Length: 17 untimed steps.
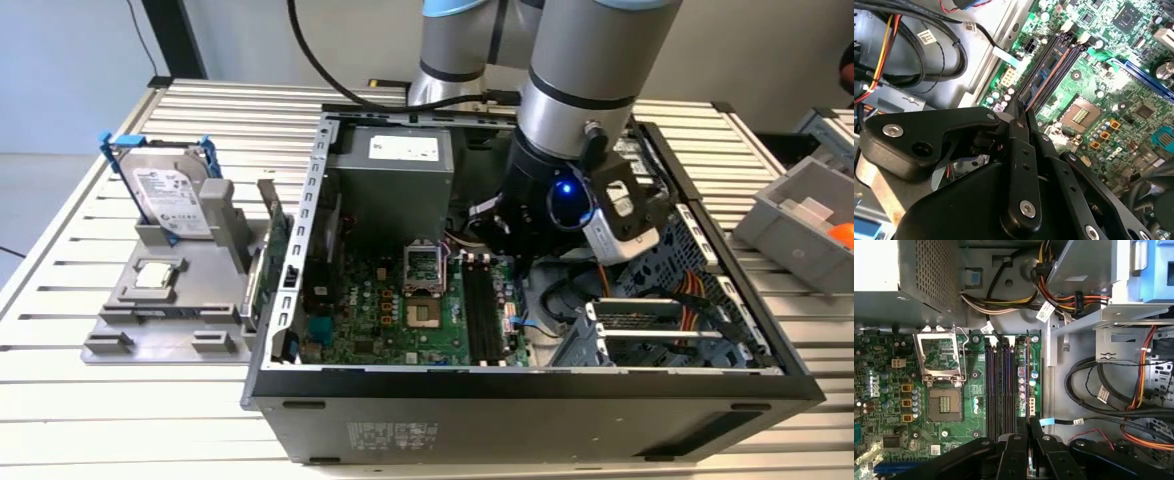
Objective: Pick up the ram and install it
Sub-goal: 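Insert the ram into the slot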
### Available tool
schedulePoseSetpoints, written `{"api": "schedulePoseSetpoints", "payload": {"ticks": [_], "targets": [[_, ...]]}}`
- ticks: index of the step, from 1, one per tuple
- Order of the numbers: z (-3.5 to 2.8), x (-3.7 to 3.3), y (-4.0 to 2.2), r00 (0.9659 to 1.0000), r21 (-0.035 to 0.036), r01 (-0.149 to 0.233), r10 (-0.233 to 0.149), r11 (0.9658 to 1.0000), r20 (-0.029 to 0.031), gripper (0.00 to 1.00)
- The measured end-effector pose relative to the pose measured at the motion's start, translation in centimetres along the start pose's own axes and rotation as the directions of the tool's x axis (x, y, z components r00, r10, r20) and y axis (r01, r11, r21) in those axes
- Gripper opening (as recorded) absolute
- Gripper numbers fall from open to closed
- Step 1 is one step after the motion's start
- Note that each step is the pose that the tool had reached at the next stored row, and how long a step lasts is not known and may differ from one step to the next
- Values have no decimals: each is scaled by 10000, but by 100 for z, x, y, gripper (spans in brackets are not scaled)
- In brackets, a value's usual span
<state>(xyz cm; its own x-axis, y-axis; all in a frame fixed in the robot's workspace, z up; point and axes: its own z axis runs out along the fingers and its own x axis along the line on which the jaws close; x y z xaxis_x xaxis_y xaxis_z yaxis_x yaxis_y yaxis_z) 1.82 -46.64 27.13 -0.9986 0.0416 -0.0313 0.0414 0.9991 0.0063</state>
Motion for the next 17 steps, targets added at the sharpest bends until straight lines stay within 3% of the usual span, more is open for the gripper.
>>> {"api": "schedulePoseSetpoints", "payload": {"ticks": [9,17], "targets": [[163,6,-40,10000,-1,-4,4,10000,0,0],[303,54,-44,10000,27,-3,3,10000,12,0]]}}
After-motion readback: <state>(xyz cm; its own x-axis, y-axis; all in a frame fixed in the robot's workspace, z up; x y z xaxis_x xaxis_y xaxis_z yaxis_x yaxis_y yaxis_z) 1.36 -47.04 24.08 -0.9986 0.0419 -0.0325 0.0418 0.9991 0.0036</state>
